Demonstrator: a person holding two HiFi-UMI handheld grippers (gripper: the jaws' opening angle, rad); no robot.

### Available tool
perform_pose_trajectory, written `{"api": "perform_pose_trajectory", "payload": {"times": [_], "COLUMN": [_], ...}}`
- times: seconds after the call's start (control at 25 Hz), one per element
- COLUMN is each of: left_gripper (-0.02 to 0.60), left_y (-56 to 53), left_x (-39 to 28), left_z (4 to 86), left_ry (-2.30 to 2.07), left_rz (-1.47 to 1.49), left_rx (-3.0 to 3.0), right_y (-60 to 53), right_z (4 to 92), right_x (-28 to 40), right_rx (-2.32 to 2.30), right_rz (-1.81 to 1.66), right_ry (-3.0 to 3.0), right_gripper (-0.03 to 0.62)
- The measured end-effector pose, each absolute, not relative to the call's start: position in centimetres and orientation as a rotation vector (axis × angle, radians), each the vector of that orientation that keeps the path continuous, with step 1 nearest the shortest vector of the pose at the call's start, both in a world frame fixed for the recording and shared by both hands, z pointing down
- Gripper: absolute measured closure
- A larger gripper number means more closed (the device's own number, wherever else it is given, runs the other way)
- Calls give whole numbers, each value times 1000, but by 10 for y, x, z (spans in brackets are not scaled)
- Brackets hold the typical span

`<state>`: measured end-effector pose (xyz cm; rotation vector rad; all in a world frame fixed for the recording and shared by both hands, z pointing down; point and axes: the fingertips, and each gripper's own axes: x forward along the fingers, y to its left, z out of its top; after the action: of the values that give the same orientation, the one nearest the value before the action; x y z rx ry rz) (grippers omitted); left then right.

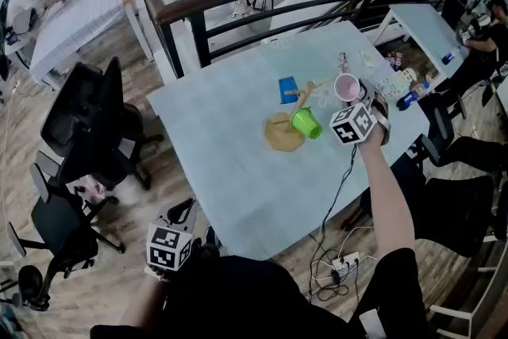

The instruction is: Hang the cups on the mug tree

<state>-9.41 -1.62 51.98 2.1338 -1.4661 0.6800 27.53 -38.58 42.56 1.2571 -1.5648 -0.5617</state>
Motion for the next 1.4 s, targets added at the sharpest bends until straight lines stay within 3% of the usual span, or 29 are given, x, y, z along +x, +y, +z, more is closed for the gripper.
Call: {"api": "perform_pose_trajectory", "payload": {"times": [0.2, 0.76, 1.4], "left_gripper": [554, 554, 554], "left_y": [-15, -13, -13], "left_x": [-100, -100, -100], "left_z": [517, 522, 523], "left_ry": [-1483, -1468, -1457], "left_rz": [667, 653, 636], "left_rx": [2119, 2117, 2121], "right_y": [-400, -383, -367], "right_z": [413, 412, 422], "right_x": [269, 216, 199], "right_rx": [1282, 1080, 1006], "right_rz": [-559, -963, -1033], "right_ry": [-1531, -1333, -1332], "right_gripper": [321, 319, 319]}}
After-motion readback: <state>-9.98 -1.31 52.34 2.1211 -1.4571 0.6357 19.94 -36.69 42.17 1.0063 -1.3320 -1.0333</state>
